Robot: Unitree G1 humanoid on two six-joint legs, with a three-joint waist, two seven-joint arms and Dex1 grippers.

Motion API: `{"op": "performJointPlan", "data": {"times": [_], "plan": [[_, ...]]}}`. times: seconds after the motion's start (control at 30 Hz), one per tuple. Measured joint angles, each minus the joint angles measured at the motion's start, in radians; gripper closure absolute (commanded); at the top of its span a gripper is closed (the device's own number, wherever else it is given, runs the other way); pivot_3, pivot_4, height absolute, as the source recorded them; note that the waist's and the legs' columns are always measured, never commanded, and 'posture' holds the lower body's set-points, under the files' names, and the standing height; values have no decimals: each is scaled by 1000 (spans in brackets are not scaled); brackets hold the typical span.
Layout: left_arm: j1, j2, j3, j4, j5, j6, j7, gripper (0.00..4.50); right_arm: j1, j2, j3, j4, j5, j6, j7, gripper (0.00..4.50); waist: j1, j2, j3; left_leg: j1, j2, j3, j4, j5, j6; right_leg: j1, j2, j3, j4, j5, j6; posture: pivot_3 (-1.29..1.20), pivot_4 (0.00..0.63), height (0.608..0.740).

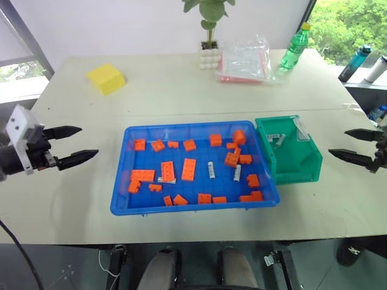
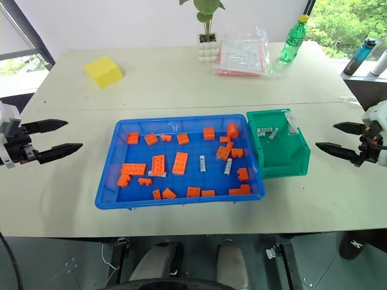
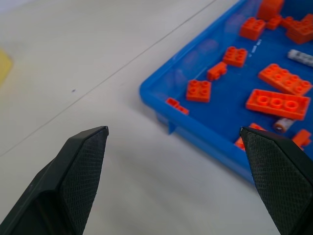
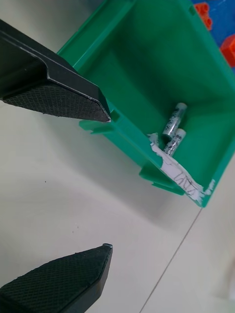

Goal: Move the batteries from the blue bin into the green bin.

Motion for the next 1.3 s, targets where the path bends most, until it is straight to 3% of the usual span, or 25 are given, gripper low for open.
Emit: {"op": "performJointPlan", "data": {"times": [0.63,0.7,0.93,1.03,1.17,1.3], "plan": [[0,-1,6,-5,-4,-3,29,0,-34,19,7,41,-8,-44,-22,413,0,1,1,0,0,0,0,0,0,0,0,0,0,0,0,0,150,726],[-2,-2,5,-5,-5,-4,29,0,-50,19,8,49,-9,-39,-21,196,0,1,1,0,0,0,0,0,0,0,0,0,0,0,0,0,150,726],[8,-9,7,-63,-29,20,26,0,-164,27,58,-36,6,59,9,196,-1,3,2,0,0,0,0,0,0,0,0,0,0,0,0,0,150,726],[17,-12,9,-80,-35,32,27,0,-263,88,115,-150,34,126,8,196,-7,4,2,0,1,1,0,0,0,-1,0,0,0,0,0,0,150,726],[19,-12,7,-132,-63,58,10,0,-428,256,249,-314,65,274,-57,196,-11,4,3,-1,2,0,-1,0,0,-2,1,0,1,0,0,0,150,726],[22,-12,7,-175,-93,89,-5,0,-484,406,397,-427,73,368,-94,196,1,4,3,-2,0,-2,0,0,0,-3,0,0,2,0,0,0,150,726]]}}
